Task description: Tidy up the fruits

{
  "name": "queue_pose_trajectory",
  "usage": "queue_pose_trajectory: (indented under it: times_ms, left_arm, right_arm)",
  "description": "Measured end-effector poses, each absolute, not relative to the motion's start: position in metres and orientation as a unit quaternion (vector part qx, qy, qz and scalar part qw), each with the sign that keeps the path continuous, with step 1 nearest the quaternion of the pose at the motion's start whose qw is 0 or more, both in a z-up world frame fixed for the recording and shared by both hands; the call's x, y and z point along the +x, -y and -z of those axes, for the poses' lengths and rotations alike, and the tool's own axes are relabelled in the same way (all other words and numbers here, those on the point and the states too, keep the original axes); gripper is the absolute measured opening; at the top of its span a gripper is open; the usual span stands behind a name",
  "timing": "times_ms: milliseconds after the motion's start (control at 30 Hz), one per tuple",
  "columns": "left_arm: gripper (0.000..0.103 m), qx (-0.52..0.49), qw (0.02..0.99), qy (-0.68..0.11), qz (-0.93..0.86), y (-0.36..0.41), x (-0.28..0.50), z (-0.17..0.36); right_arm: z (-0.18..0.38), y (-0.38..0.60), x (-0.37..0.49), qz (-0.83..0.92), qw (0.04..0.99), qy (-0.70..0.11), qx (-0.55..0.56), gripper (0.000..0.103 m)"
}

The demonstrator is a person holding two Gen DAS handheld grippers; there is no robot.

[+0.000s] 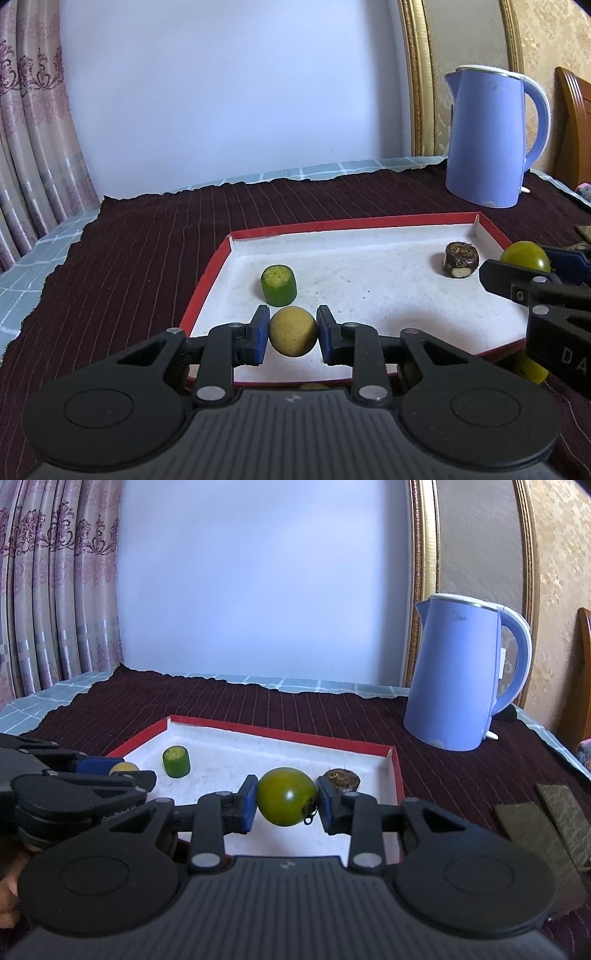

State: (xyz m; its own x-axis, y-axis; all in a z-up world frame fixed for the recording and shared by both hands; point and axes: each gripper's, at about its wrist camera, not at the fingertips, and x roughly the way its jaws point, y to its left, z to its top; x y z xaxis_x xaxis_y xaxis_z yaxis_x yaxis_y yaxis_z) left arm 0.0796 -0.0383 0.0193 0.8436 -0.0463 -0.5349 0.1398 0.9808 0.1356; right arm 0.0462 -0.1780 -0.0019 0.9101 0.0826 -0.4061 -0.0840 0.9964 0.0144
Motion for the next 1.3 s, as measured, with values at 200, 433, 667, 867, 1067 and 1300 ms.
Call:
queue_pose_trajectory:
  times_ms: [200, 433, 667, 867, 1067, 1300]
  left_arm:
    - [0.027, 0.089, 0.956, -0.278, 0.043, 0.042, 0.088, -0.021]
    - [0.027, 0.086, 0.953, -0.288, 0.038, 0.045, 0.103, -0.019]
    - [0.027, 0.088, 0.95, -0.297, 0.03, 0.047, 0.115, -0.017]
    - [0.027, 0.089, 0.948, -0.303, 0.022, 0.049, 0.125, -0.014]
    - [0.027, 0.086, 0.947, -0.309, 0.017, 0.05, 0.132, -0.012]
    - [0.027, 0.09, 0.947, -0.308, 0.009, 0.051, 0.139, -0.008]
  right_arm:
    - [-0.002, 0.176, 0.052, -0.044, 0.977, -0.208, -0.007, 0.032]
    - [-0.002, 0.176, 0.062, -0.045, 0.976, -0.212, -0.01, 0.031]
    - [-0.001, 0.178, 0.069, -0.043, 0.976, -0.215, -0.01, 0.031]
    - [0.0, 0.182, 0.077, -0.041, 0.975, -0.218, -0.007, 0.031]
    - [0.001, 0.183, 0.085, -0.04, 0.975, -0.219, -0.003, 0.031]
    - [0.004, 0.185, 0.093, -0.042, 0.974, -0.221, 0.003, 0.031]
